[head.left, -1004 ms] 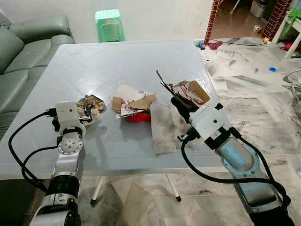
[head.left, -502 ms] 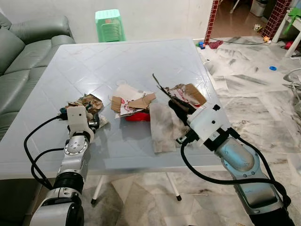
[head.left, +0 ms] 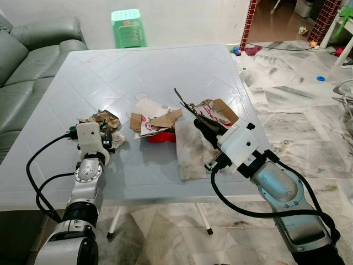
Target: Picking trash to rubbish bin
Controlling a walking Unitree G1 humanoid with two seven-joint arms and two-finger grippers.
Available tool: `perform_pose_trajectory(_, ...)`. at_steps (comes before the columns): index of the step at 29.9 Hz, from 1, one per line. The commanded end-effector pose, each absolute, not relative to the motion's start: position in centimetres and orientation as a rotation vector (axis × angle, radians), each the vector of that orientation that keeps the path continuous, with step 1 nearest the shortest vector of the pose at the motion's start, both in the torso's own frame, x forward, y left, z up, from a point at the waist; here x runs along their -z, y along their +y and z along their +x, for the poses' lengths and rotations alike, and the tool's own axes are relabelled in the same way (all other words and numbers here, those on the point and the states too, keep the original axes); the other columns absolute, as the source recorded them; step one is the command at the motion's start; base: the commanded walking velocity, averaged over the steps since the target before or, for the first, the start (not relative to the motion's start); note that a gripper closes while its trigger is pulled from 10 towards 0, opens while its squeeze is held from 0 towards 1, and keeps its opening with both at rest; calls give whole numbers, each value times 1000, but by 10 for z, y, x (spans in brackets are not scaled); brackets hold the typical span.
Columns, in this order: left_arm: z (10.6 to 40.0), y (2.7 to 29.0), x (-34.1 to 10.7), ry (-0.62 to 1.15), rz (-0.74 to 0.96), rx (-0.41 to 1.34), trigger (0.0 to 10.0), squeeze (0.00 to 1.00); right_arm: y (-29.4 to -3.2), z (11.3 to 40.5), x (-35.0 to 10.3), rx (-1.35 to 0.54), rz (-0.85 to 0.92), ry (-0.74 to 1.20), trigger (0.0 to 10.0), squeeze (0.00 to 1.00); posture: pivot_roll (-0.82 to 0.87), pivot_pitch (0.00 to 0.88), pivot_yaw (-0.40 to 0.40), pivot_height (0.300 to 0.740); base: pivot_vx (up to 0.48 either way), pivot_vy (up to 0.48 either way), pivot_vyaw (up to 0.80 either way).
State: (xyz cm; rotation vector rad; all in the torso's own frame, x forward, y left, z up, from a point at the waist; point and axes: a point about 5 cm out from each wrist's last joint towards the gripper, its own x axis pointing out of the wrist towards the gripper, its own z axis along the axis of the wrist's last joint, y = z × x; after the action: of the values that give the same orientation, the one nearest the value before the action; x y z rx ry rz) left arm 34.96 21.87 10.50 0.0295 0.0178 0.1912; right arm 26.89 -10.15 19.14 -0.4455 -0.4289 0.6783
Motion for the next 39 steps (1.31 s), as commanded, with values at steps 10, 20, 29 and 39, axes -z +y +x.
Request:
perform_pose_trajectory(10, 329, 199, -173, -424, 182, -167, 0, 0, -98, 273, -196, -673, -458, -458, 10000, 0, -78, 78, 32, 740, 0, 0, 0)
perform_pose_trajectory(20, 307, 174, -175, -421, 70, -94, 0, 0, -106, 287, -198, -543, -437, -443, 10000, 0, -54, 67, 32, 740, 0, 0, 0)
perform_pose_trajectory(29, 305, 162, -170, -364, -7, -58, 0, 0, -109, 293, -198, -498, -414, -429, 10000, 0, -52, 60, 35, 740, 0, 0, -206)
perform_pose_trajectory(39, 306, 162, -169, -325, -22, -30, 0, 0, -109, 295, -197, -484, -401, -419, 10000, 0, -50, 61, 39, 740, 0, 0, -800)
